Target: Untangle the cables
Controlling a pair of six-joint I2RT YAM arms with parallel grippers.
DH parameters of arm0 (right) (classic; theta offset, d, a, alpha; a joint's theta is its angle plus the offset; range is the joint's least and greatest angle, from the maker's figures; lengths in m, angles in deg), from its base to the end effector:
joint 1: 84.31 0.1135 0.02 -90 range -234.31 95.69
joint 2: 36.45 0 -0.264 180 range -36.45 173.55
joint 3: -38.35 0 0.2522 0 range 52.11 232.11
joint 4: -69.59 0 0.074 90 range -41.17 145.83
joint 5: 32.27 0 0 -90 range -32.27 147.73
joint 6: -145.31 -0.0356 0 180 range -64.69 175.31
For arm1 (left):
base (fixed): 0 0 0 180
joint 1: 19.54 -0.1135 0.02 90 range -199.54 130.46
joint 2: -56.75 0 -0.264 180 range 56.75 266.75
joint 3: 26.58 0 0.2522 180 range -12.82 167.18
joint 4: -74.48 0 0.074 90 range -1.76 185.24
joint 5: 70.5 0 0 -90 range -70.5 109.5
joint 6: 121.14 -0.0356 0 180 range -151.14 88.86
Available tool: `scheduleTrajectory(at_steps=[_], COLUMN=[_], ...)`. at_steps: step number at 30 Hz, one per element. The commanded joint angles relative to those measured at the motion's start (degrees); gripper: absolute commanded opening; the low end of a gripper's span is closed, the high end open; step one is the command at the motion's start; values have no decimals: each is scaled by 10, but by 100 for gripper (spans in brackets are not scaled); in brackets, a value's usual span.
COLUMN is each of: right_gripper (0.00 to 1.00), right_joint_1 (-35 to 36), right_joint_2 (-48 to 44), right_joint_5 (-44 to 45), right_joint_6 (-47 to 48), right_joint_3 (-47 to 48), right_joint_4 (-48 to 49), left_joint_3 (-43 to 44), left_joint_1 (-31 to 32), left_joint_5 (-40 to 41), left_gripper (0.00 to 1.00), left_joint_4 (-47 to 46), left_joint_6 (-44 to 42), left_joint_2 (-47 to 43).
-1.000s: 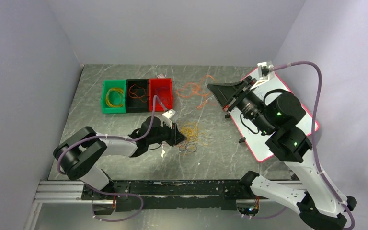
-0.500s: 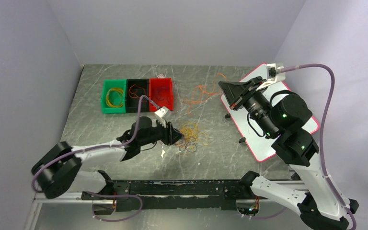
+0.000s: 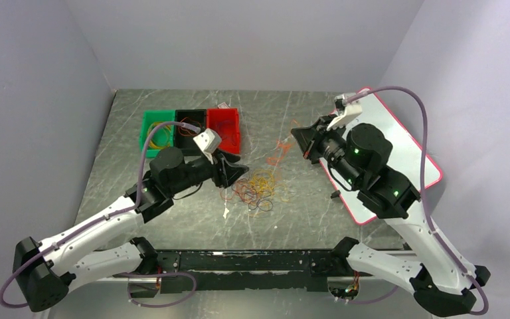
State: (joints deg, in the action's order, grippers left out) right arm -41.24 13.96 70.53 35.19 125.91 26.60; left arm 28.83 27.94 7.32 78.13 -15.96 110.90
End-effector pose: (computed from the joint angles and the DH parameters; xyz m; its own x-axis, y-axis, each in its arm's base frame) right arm 0.1229 0.1041 0.4582 -0.2435 0.2316 -0.9419 -0.4485 0.8341 0.3210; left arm 0.1474 -0.1718 0.3285 -0.2532 -0.1026 -0.9620 0.8254 0.4957 -0.2701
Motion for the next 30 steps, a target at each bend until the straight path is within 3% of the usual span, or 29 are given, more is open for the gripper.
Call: scheduleTrajectory(at_steps=[1, 8, 21, 30], right_gripper=[0, 0, 0, 0], right_joint_1=[-2, -2, -2, -1], right_joint_2=[12, 39, 69, 79], right_joint_5=[-41, -90, -196, -242], right_joint_6=[-6, -21, -49, -75], right_joint_3=[-8, -4, -8, -12], right_joint_4=[2, 15, 73, 103], left_joint_3=[62, 119, 147, 153], left_joint_1=[4, 4, 10, 19], left_joint_5=[-24, -70, -123, -110], left_gripper=[54, 56, 56, 52], left_joint_4=[54, 57, 32, 22], left_joint_6=[-45, -75, -80, -91], left_joint_2=[3, 17, 55, 83])
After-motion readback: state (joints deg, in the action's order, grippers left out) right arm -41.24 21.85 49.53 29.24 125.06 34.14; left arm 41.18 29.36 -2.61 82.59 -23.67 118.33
